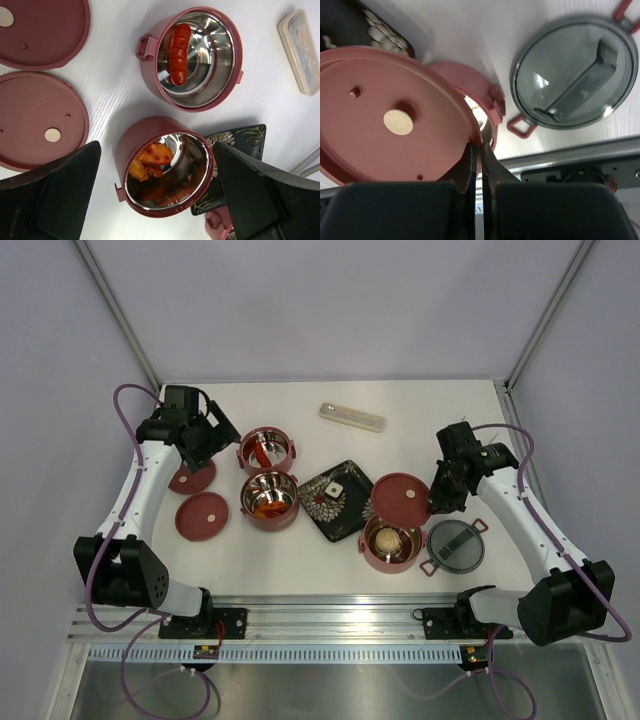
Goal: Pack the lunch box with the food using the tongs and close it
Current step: Close the box lid on the packing box.
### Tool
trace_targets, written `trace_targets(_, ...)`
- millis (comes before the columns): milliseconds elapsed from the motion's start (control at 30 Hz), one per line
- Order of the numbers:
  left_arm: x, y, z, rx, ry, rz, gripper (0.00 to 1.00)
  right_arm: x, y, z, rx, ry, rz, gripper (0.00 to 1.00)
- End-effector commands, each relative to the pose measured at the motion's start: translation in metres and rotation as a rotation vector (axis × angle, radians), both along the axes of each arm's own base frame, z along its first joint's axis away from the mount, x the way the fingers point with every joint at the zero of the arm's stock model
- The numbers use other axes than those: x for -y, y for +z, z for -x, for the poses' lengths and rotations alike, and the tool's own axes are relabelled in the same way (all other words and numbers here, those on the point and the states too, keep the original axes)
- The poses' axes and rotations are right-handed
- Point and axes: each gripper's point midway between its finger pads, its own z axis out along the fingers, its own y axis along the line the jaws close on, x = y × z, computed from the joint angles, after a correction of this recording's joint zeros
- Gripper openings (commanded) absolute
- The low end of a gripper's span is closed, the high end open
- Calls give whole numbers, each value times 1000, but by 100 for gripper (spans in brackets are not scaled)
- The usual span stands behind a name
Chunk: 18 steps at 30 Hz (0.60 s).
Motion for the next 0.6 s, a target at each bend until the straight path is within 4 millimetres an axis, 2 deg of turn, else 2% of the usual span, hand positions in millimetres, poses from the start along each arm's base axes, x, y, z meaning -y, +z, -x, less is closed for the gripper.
trace_targets(0, 7, 16, -20, 73, -12, 40, 99, -3, -9, 19, -62, -49, -22, 0)
trace_targets(167, 9, 13, -23, 66, -15, 52, 99, -13, -29, 34, -119, -24, -21, 0)
trace_targets(400, 8, 13, -22, 68, -13, 47, 99, -22, -48, 38, -157, 2, -15, 0)
trace_targets(567, 7, 14, -22, 69, -11, 43, 99, -21, -61, 46, -184, 13, 9, 0)
